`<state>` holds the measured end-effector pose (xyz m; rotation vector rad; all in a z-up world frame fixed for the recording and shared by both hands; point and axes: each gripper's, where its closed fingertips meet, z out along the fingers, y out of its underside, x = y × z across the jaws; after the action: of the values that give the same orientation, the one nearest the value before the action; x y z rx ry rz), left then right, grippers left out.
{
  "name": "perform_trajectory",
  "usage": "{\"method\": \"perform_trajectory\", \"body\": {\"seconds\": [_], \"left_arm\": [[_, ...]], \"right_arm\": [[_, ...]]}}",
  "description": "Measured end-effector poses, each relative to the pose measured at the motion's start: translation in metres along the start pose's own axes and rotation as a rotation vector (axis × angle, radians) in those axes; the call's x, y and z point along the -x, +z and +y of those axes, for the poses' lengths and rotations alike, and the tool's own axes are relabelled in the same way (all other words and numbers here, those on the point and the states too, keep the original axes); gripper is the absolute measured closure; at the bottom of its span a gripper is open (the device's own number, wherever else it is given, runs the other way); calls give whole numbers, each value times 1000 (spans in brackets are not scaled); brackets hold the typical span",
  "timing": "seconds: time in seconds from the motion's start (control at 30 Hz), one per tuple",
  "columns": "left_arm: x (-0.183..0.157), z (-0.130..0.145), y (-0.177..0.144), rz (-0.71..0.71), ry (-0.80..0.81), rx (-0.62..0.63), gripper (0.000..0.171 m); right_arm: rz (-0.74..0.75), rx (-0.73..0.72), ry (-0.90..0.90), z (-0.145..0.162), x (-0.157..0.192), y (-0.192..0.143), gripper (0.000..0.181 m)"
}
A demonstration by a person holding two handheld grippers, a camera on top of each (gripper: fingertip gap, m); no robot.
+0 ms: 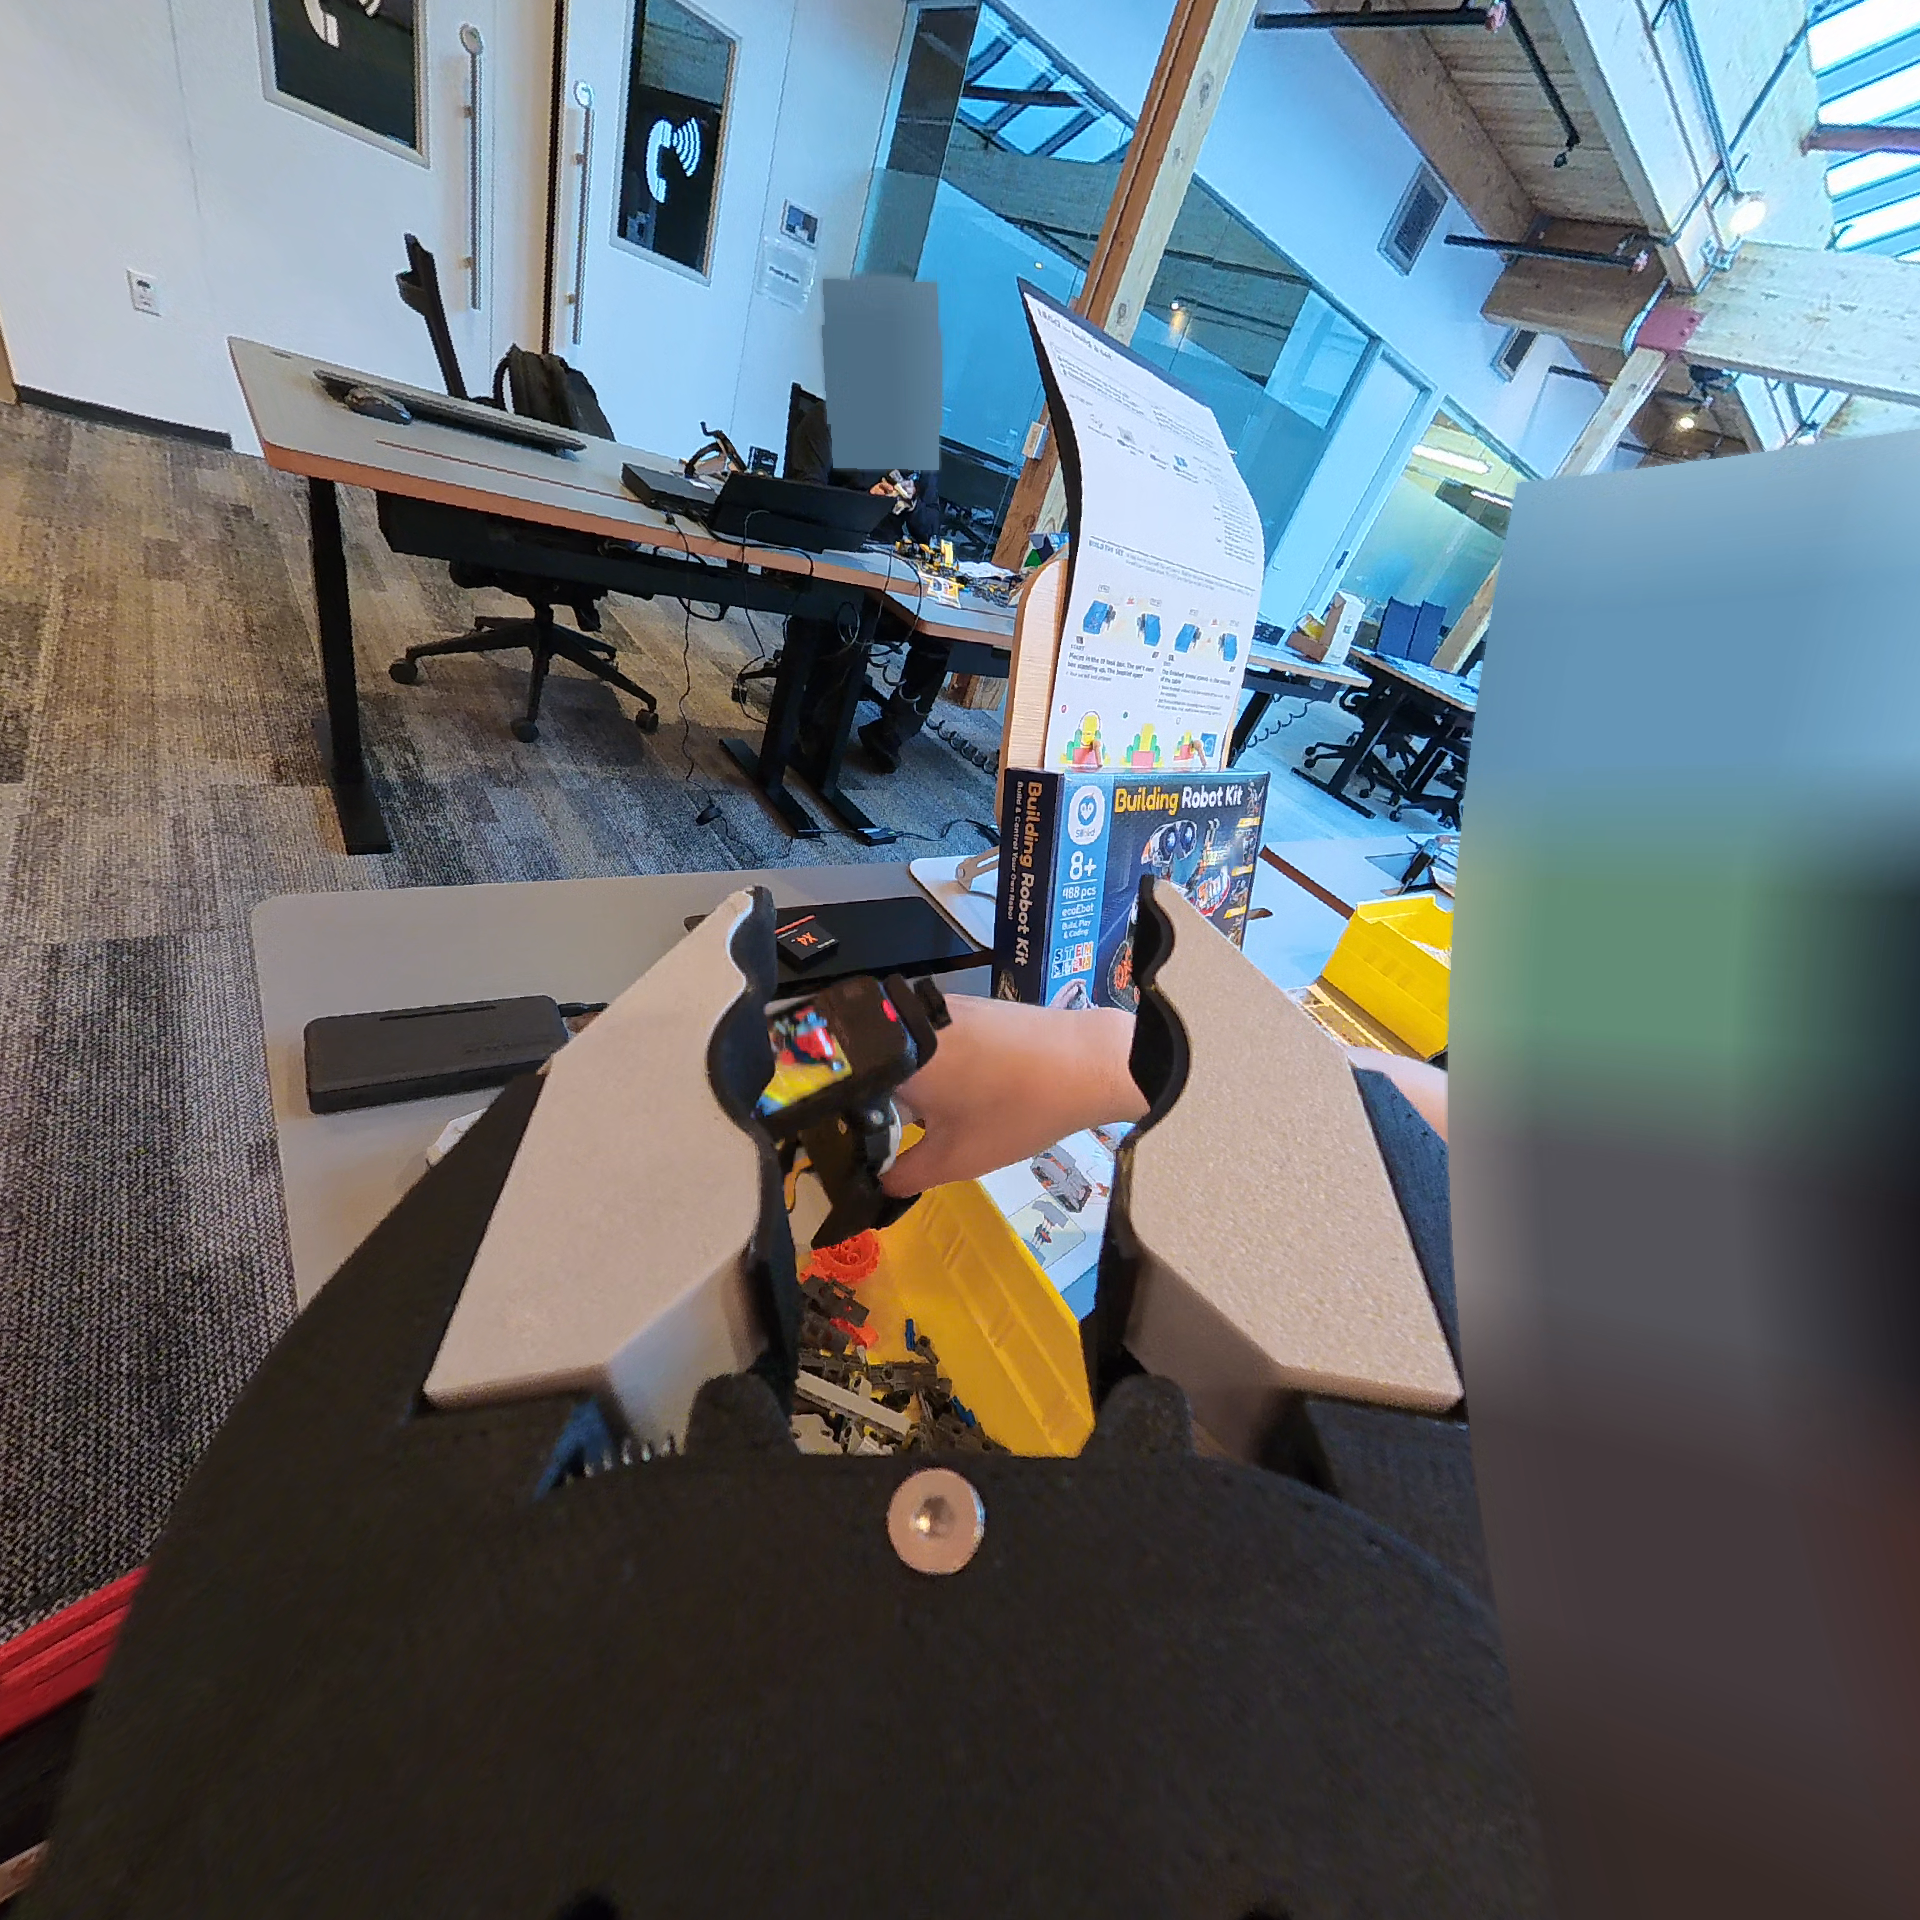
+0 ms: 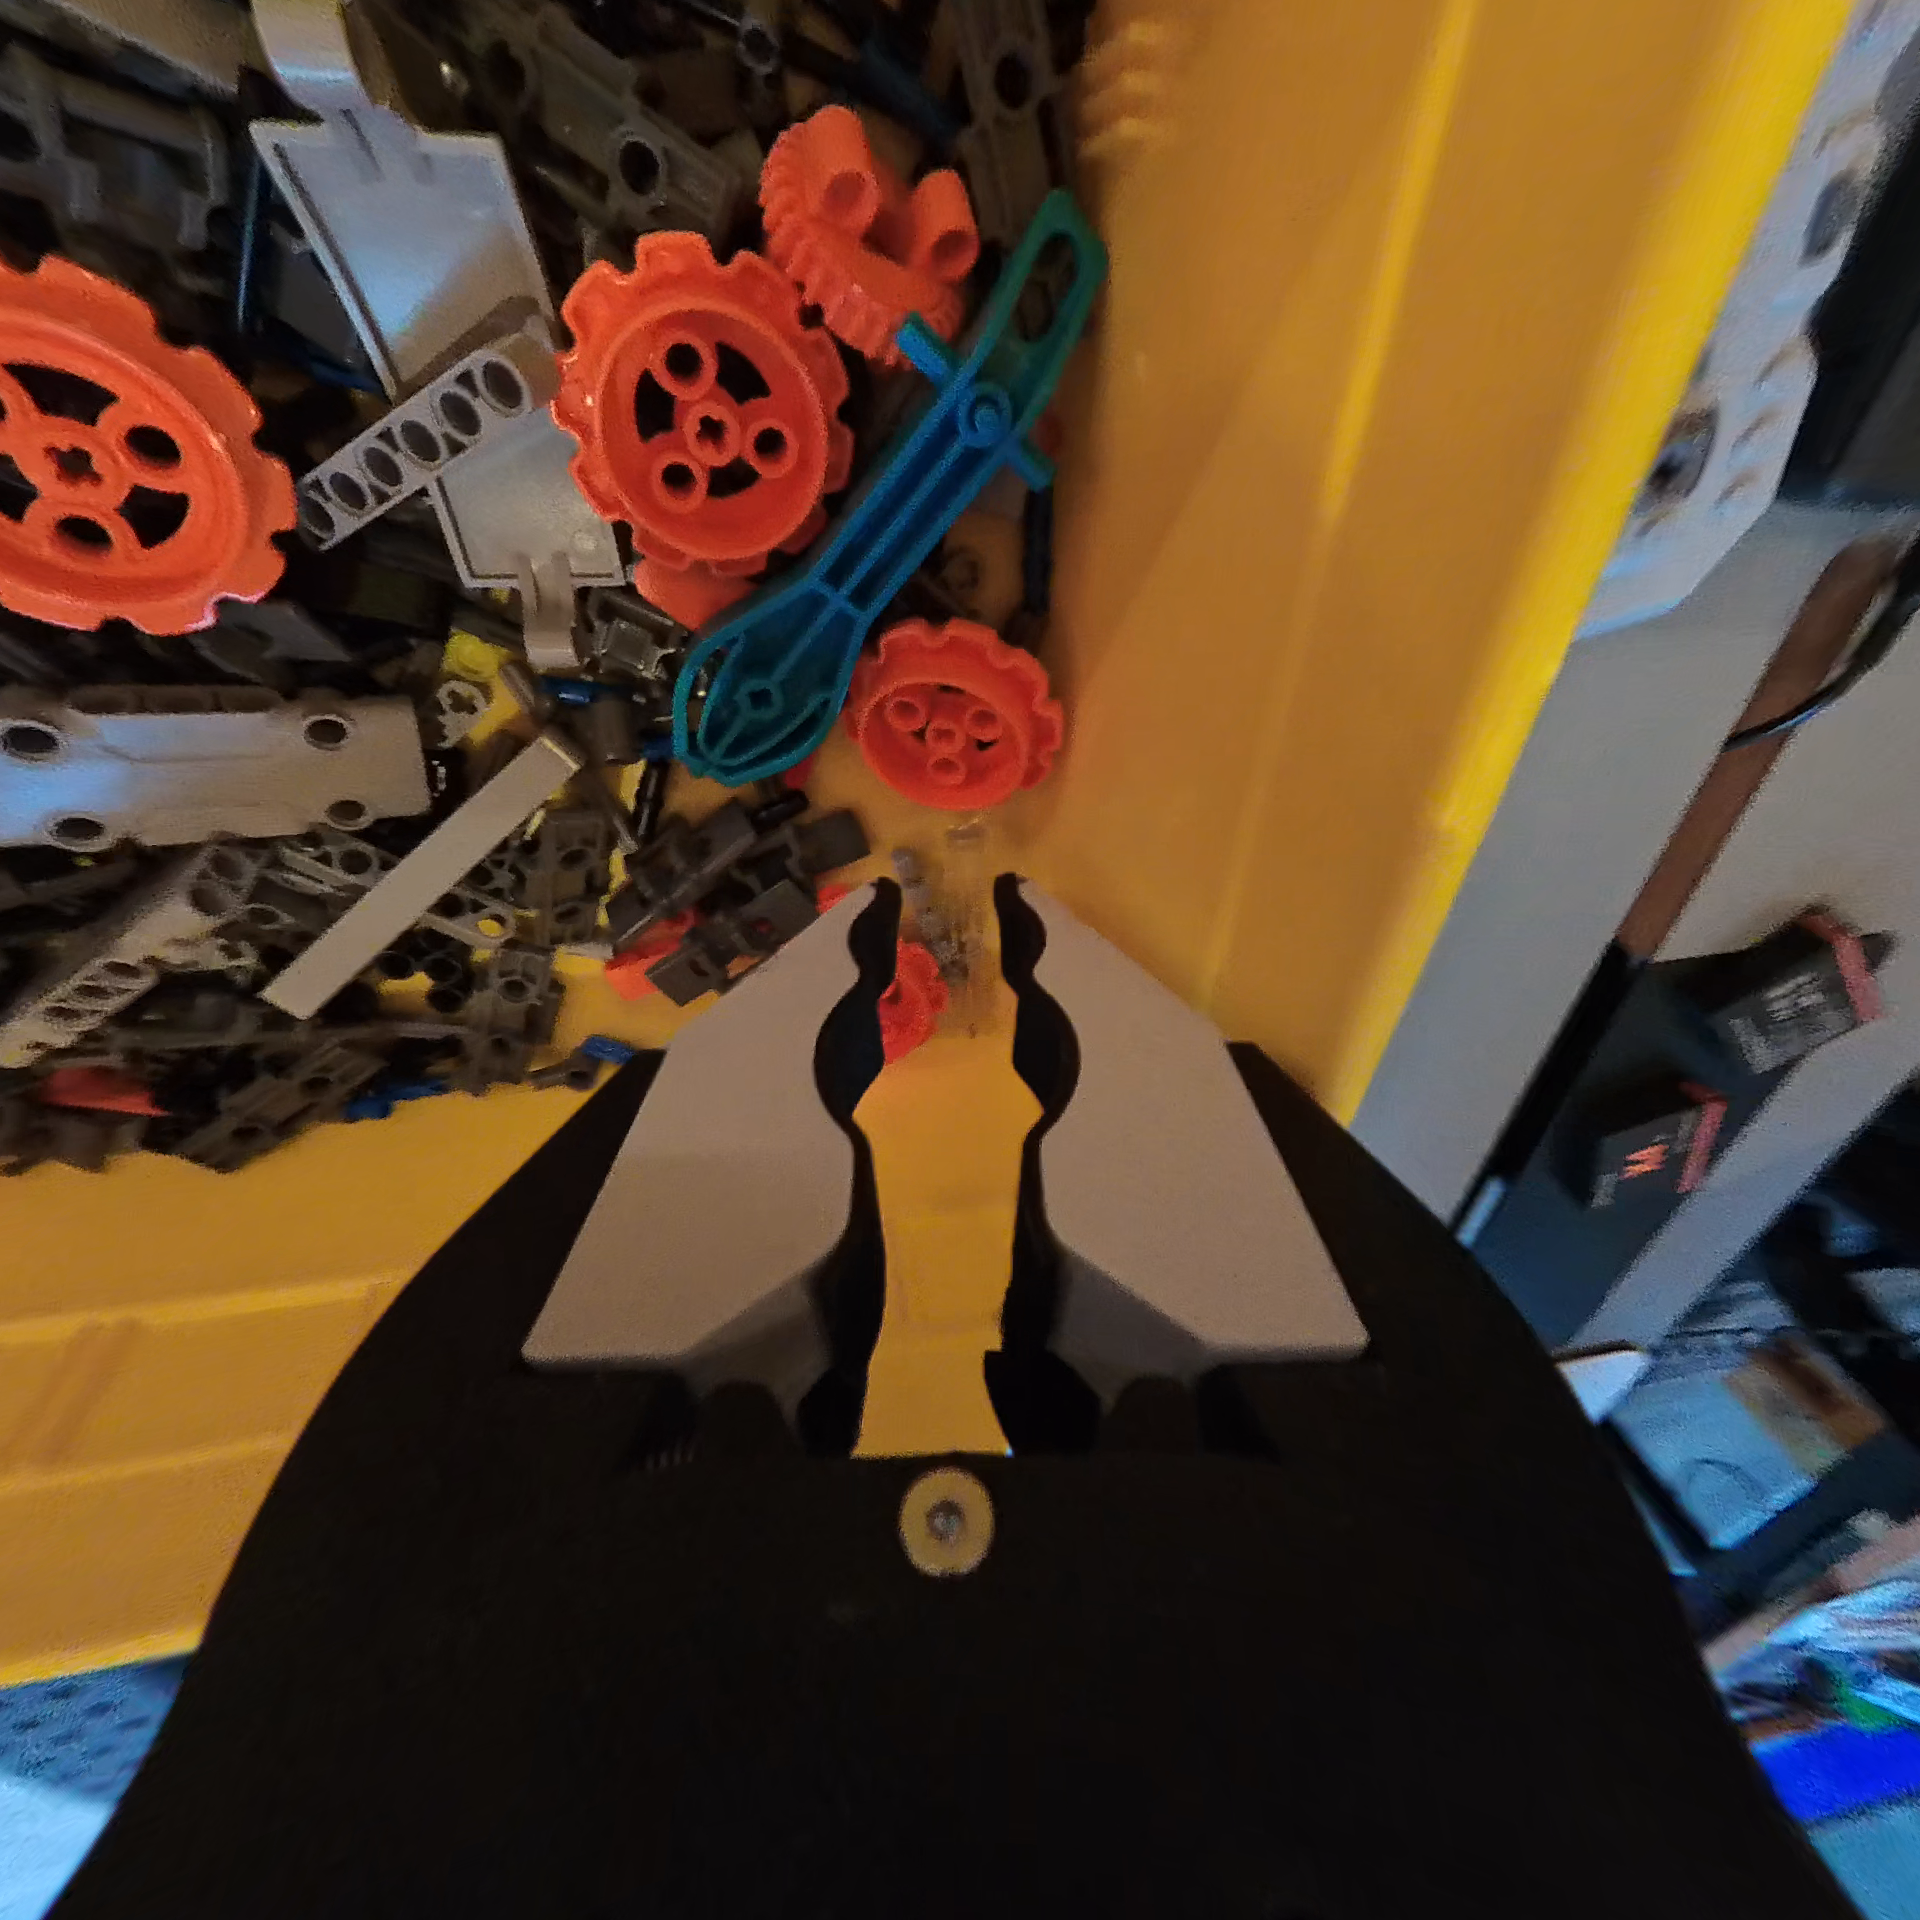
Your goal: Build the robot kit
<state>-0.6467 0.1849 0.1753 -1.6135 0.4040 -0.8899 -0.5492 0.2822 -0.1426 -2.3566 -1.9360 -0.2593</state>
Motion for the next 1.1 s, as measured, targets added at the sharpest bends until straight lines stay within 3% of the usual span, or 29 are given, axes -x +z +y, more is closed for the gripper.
{"method": "perform_trajectory", "body": {"seconds": [0.1, 0.27, 0.6, 0.67, 0.8, 1.1], "left_arm": [[0, 1, 1, -1, 4, 7, 105], [-1, 3, 3, 0, 5, 15, 105], [-3, 6, 5, 10, 8, 31, 105], [-4, 6, 5, 12, 9, 33, 105], [-4, 5, 5, 14, 6, 28, 105], [-4, 8, 7, 14, 8, 42, 105]], "right_arm": [[120, 34, -89, 0, -9, 3, 167], [184, 117, -113, 5, -10, 16, 173], [119, 154, -131, 9, -3, 23, 175], [53, 146, -146, 8, 8, 21, 175], [-146, -19, -156, -12, 39, 9, 174], [-85, 5, -190, -5, 27, 12, 167]]}}
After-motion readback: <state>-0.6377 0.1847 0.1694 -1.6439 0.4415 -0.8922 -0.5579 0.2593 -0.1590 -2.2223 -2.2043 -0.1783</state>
